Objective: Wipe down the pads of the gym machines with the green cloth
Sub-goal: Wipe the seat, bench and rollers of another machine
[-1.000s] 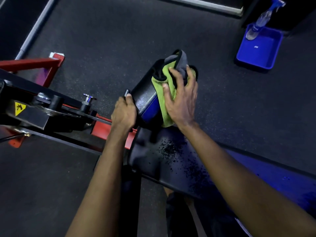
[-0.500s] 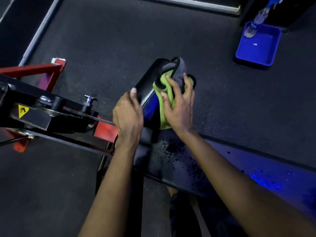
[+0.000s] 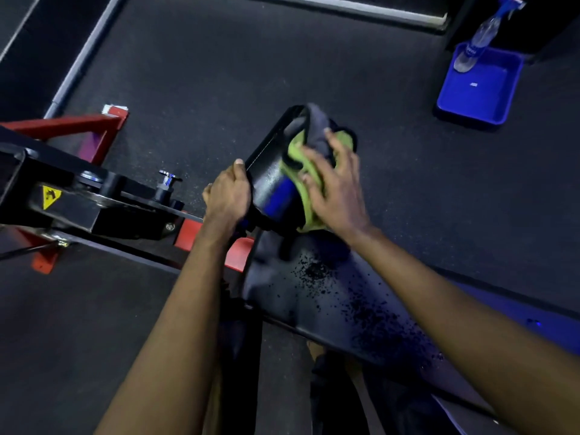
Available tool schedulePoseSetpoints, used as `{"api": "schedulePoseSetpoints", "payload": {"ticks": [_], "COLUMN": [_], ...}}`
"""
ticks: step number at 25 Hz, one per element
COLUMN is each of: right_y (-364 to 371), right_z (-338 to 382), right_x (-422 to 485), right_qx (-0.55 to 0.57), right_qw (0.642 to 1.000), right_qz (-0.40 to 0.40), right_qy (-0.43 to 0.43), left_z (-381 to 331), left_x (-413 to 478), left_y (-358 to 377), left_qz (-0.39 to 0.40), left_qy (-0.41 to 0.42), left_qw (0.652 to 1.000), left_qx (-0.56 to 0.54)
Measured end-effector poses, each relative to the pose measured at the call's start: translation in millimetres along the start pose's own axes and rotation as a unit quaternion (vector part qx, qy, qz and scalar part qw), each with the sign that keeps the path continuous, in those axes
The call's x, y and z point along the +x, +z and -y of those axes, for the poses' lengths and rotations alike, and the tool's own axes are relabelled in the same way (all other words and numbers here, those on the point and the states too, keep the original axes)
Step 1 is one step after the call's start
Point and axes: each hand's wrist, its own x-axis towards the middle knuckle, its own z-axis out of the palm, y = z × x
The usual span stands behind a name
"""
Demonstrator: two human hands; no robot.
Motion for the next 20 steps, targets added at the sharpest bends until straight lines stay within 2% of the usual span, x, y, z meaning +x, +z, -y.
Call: {"api": "schedulePoseSetpoints", "payload": {"ticks": [1,3,5,10,12,14,17,18,20], "right_y": [-1.0,0.7,6.4,20.3,21.3,22.9,23.3,24.6,24.9], "right_z": [-1.1,1.2,8.8,24.1,21.8,16.2,6.0,4.7,8.5], "right_x": [11.1,19.2,9.9,-47.6,-52.7,-37.2,-3.0,1.6,-2.3], "right_qx": [0.017,0.051,0.063,0.029,0.033,0.066,0.139,0.144,0.166], "right_qw": [0.998,0.987,0.985,0.999,0.999,0.993,0.965,0.96,0.954], "right_qz": [-0.031,-0.07,-0.071,0.01,0.01,-0.031,-0.114,-0.123,-0.122], "right_qy": [0.054,0.133,0.146,0.038,0.035,0.094,0.193,0.206,0.216], "left_z": [-0.6,-1.2,-3.0,-11.6,-13.7,-14.4,-11.4,-9.6,-6.1], "left_x": [1.2,-5.3,-21.1,-32.7,-22.2,-9.9,6.3,9.0,5.3], "left_y": [-0.2,4.3,7.9,22.1,22.8,16.1,4.4,3.9,7.4], "left_qz": [-0.028,-0.129,-0.183,-0.119,-0.109,-0.088,-0.013,-0.018,-0.116], "left_qy": [0.013,0.092,0.141,0.097,0.095,0.061,-0.022,-0.012,0.071], "left_qw": [0.999,0.986,0.973,0.988,0.989,0.994,0.997,0.997,0.989], "left_qx": [0.03,0.058,0.025,0.0,-0.013,-0.034,-0.067,-0.073,-0.054]}}
